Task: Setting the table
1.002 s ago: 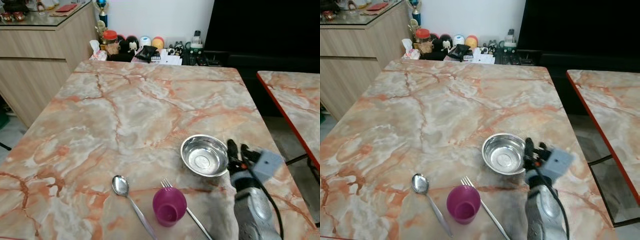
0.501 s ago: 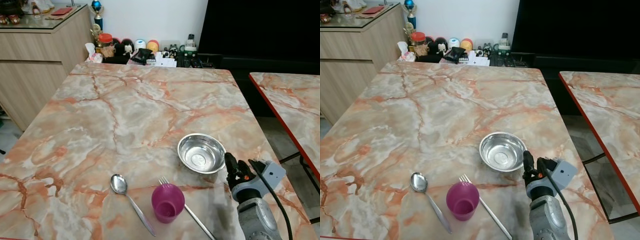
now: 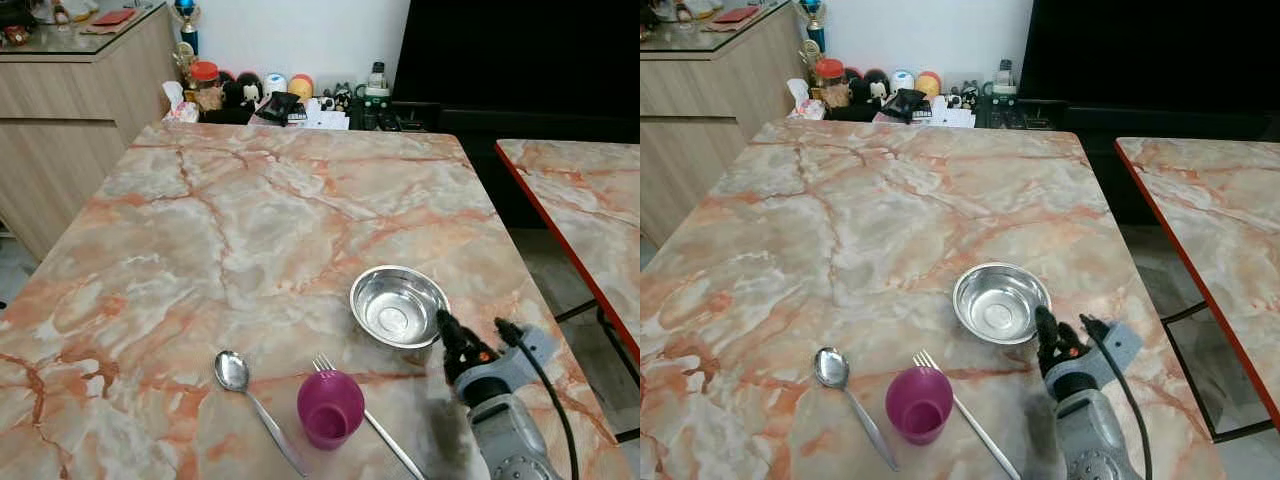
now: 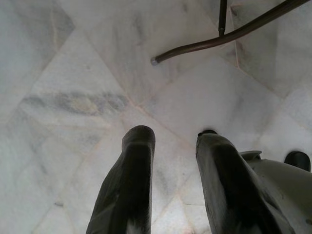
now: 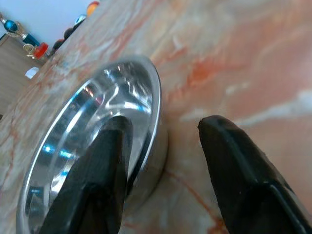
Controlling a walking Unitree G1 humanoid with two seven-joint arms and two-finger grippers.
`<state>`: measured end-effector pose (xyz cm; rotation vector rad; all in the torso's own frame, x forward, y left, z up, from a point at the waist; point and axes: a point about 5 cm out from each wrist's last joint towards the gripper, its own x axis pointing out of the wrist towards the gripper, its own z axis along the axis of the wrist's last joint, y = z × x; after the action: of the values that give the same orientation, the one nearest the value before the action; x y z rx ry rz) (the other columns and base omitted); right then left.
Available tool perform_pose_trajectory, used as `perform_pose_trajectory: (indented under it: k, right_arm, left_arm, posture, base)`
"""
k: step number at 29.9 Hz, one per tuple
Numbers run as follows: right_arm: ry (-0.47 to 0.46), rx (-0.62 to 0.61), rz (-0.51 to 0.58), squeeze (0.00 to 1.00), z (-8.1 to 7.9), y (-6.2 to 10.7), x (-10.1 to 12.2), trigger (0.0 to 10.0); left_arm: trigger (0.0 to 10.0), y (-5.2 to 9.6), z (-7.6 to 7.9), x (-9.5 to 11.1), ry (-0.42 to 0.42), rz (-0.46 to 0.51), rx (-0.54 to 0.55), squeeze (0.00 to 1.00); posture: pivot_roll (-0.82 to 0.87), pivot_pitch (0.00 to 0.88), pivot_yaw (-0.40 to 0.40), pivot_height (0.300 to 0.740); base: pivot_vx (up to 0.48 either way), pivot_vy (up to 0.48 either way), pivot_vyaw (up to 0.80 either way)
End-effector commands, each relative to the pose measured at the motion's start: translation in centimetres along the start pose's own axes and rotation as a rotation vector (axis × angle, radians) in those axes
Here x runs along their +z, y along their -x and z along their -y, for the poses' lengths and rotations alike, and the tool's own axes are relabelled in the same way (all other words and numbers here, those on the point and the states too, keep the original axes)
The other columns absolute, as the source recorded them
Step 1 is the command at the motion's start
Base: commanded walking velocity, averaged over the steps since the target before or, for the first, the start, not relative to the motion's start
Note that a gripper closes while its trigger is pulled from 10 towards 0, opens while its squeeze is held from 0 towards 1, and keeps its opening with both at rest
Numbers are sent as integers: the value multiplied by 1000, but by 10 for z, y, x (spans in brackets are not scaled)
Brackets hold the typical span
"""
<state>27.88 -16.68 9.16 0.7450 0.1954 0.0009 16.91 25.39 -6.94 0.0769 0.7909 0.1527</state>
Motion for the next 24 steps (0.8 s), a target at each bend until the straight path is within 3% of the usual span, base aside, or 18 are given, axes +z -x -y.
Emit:
perform_pose_trajectory:
  k: [1, 17, 18, 19, 20, 22, 23, 24]
  right_arm:
    - [-37, 16, 2, 0, -4, -4, 1, 10000]
    - [-80, 43, -21, 0, -8, -16, -2, 10000]
    - [-83, 47, -22, 0, -8, -16, -2, 9176]
    - [-85, 51, -25, 0, -9, -17, -3, 3608]
    - [-84, 50, -28, 0, -9, -17, -4, 2196]
    - [-82, 47, -33, 0, -9, -18, -5, 2275]
    - [-82, 41, -33, 0, -8, -18, -6, 7647]
    - [-82, 41, -33, 0, -8, -18, -6, 7647]
  left_arm:
    - [10000, 3, 1, -8, 5, -28, -2, 0]
    - [10000, 1, 2, -5, -12, -20, -17, 0]
    - [10000, 1, 2, -5, -15, -20, -17, 0]
    - [10000, 2, 2, -5, -17, -20, -17, 0]
    - [10000, 2, 2, -5, -18, -20, -18, 0]
    - [10000, 2, 2, -5, -19, -20, -18, 0]
    - [10000, 2, 3, -6, -20, -20, -19, 0]
    - [10000, 2, 3, -6, -20, -20, -19, 0]
  posture:
    - [-17, 108, -38, 740]
    - [-11, 89, -32, 740]
    - [-11, 89, -32, 740]
    - [-9, 88, -33, 740]
    - [-9, 88, -33, 740]
    - [-9, 88, -33, 740]
    - [-9, 90, -32, 740]
    - [-9, 90, -32, 740]
  base:
    - [0, 0, 0]
    - [0, 0, 0]
    - [0, 0, 0]
    - [0, 0, 0]
    - [0, 0, 0]
    - [0, 0, 0]
    - [0, 0, 0]
    - [0, 0, 0]
